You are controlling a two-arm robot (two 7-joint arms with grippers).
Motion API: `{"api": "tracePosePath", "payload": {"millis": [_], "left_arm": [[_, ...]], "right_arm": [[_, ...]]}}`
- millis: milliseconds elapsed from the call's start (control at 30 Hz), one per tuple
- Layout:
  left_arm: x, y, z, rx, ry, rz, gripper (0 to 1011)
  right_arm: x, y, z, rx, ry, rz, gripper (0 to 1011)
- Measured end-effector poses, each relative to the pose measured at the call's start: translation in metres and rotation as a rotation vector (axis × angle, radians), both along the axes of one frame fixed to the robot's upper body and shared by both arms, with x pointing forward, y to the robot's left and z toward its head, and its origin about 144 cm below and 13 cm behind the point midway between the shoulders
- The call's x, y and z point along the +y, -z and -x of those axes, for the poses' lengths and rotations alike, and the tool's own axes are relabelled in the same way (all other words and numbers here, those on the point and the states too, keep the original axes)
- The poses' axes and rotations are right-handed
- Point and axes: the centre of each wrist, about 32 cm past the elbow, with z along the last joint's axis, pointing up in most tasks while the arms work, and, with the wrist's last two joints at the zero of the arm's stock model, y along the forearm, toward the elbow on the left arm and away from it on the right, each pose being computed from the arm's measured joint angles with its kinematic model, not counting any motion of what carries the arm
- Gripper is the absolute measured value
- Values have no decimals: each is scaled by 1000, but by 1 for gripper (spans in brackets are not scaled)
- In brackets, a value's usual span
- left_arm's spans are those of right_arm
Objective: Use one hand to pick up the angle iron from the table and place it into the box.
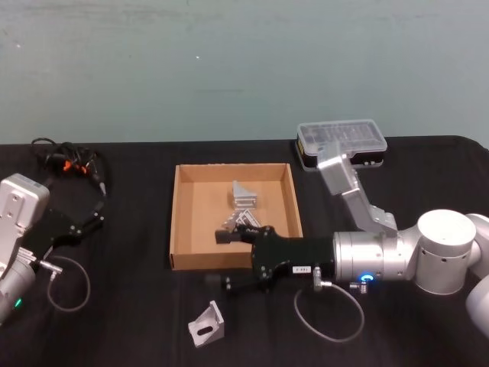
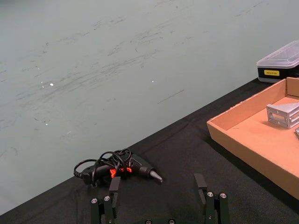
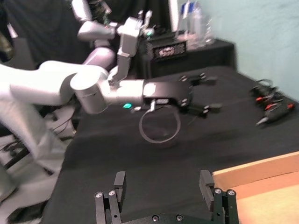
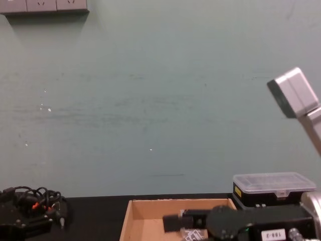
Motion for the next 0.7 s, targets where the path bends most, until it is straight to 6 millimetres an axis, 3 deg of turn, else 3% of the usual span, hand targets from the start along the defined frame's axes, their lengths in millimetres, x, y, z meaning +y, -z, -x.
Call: {"api": "tracePosePath", "payload": {"millis": [700], "left_arm": [[0, 0, 0, 0, 0, 0, 1000]], "right_arm": [[17, 3, -11, 25, -162, 234, 1003]]}}
